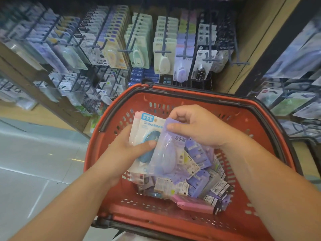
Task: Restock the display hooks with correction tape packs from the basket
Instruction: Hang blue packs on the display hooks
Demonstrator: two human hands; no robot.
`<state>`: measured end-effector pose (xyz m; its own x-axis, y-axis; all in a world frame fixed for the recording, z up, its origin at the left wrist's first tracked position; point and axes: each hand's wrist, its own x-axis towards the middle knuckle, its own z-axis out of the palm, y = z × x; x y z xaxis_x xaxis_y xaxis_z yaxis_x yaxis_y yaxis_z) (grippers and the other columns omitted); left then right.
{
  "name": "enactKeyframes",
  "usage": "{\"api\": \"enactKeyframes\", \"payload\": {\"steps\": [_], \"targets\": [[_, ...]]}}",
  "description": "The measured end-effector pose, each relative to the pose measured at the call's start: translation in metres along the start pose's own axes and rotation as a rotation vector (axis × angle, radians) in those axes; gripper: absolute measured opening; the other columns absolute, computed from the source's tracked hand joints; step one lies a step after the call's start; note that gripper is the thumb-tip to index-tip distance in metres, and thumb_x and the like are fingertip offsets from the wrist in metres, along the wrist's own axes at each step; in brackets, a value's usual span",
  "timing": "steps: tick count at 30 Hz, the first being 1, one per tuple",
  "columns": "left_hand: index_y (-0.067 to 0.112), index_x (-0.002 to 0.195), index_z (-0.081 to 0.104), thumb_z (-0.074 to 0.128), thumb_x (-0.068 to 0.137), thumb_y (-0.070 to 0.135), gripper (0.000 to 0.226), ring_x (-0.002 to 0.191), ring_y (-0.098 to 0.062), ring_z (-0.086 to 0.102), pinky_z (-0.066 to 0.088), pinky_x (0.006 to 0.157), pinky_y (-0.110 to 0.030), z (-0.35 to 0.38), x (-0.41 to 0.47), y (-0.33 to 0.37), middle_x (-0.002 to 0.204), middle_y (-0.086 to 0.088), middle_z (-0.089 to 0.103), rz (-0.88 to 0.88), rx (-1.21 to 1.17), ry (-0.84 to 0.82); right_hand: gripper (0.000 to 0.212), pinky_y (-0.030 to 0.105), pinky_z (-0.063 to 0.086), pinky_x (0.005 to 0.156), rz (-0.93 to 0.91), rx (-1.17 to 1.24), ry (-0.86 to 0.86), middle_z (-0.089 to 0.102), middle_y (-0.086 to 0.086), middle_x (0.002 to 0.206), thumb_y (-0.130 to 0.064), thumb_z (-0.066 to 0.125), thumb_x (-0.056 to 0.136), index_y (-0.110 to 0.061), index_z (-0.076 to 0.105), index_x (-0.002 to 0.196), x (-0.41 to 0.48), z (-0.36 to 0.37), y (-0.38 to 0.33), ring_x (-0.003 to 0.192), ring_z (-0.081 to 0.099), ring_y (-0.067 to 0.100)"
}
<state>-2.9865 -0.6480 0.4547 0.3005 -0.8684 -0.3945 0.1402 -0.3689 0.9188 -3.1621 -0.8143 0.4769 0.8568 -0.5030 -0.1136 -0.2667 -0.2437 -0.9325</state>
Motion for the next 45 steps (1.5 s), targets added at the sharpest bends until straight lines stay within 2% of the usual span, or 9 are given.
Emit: {"api": "enactKeyframes", "payload": {"steps": [8, 14, 20, 23, 30, 33, 35, 39, 45], "targets": [[0.036, 0.107, 0.076, 0.085, 0.065, 0.008, 0.052, 0.098, -0.019, 0.078, 0.061, 0.077, -0.030, 0.010, -0.002, 0.005, 0.108, -0.003, 0.081, 0.073, -0.003, -0.045, 0.025, 0.018, 0.035, 0.060, -0.013, -0.161, 0.314, 0.059, 0.002, 0.075, -0.024, 0.074, 0.093, -0.012, 0.057, 0.078, 0.007, 0.026, -0.012, 0.066, 0.047, 0.010], [0.021, 0.126, 0.062, 0.095, 0.040, 0.029, 0.092, 0.100, -0.021, 0.078, 0.062, 0.078, -0.036, 0.006, -0.004, 0.002, 0.108, -0.001, 0.080, 0.054, 0.008, 0.064, 0.035, 0.018, 0.033, 0.057, -0.001, -0.045, 0.382, 0.049, -0.009, 0.068, -0.026, 0.079, 0.088, -0.021, 0.050, 0.069, 0.017, 0.043, -0.015, 0.063, 0.041, 0.003], [0.021, 0.124, 0.061, 0.095, 0.042, 0.027, 0.089, 0.105, -0.026, 0.076, 0.062, 0.089, -0.052, -0.002, -0.008, -0.005, 0.113, -0.004, 0.078, 0.054, 0.067, 0.239, 0.026, 0.020, 0.038, 0.062, -0.031, 0.067, 0.355, 0.055, -0.010, 0.072, -0.028, 0.074, 0.093, -0.017, 0.057, 0.077, 0.026, 0.060, -0.014, 0.068, 0.047, 0.005], [0.022, 0.122, 0.061, 0.098, 0.050, 0.011, 0.081, 0.099, -0.018, 0.077, 0.061, 0.080, -0.040, -0.012, -0.009, -0.006, 0.107, 0.003, 0.079, 0.063, 0.078, 0.340, 0.027, 0.030, 0.051, 0.069, 0.154, 0.219, 0.309, 0.065, -0.003, 0.083, -0.036, 0.059, 0.102, -0.012, 0.060, 0.092, 0.035, 0.057, 0.015, 0.072, 0.059, 0.013], [0.032, 0.121, 0.060, 0.094, 0.036, 0.034, 0.091, 0.104, -0.021, 0.076, 0.062, 0.091, -0.053, -0.026, -0.006, -0.012, 0.116, 0.002, 0.076, 0.058, 0.147, 0.427, 0.048, 0.040, 0.048, 0.087, 0.674, -0.430, -0.045, 0.057, 0.010, 0.133, -0.045, 0.062, 0.100, -0.013, 0.057, 0.136, 0.023, 0.040, 0.149, 0.109, 0.060, 0.029], [0.036, 0.119, 0.060, 0.093, 0.036, 0.039, 0.090, 0.106, -0.022, 0.075, 0.060, 0.094, -0.058, -0.026, -0.005, -0.013, 0.117, 0.003, 0.076, 0.070, 0.183, 0.446, 0.045, 0.044, 0.048, 0.078, 0.787, -0.436, 0.011, 0.046, 0.008, 0.067, -0.047, 0.060, 0.102, -0.007, 0.055, 0.082, 0.022, 0.044, 0.183, 0.061, 0.046, 0.026], [0.034, 0.120, 0.060, 0.092, 0.035, 0.038, 0.091, 0.104, -0.020, 0.076, 0.060, 0.093, -0.057, -0.026, -0.006, -0.012, 0.114, 0.005, 0.077, 0.063, 0.173, 0.456, 0.058, 0.040, 0.041, 0.065, 0.855, -0.421, -0.004, 0.032, 0.005, 0.053, -0.050, 0.058, 0.102, -0.014, 0.038, 0.061, 0.025, 0.052, 0.196, 0.049, 0.035, 0.023], [0.027, 0.123, 0.060, 0.091, 0.037, 0.036, 0.092, 0.102, -0.019, 0.077, 0.061, 0.092, -0.056, -0.027, -0.007, -0.010, 0.112, 0.005, 0.078, 0.047, 0.160, 0.452, 0.055, 0.028, 0.031, 0.050, 0.916, -0.415, 0.061, 0.047, 0.003, 0.052, -0.052, 0.063, 0.097, -0.014, 0.045, 0.061, 0.033, 0.068, 0.205, 0.048, 0.047, 0.021], [0.028, 0.127, 0.059, 0.093, 0.039, 0.035, 0.095, 0.107, -0.023, 0.076, 0.060, 0.093, -0.058, -0.025, -0.007, -0.012, 0.118, 0.002, 0.076, 0.049, 0.172, 0.451, 0.049, 0.031, 0.045, 0.064, 0.958, -0.437, 0.101, 0.058, 0.002, 0.069, -0.056, 0.064, 0.094, -0.013, 0.055, 0.072, 0.038, 0.082, 0.205, 0.075, 0.062, 0.028]]}}
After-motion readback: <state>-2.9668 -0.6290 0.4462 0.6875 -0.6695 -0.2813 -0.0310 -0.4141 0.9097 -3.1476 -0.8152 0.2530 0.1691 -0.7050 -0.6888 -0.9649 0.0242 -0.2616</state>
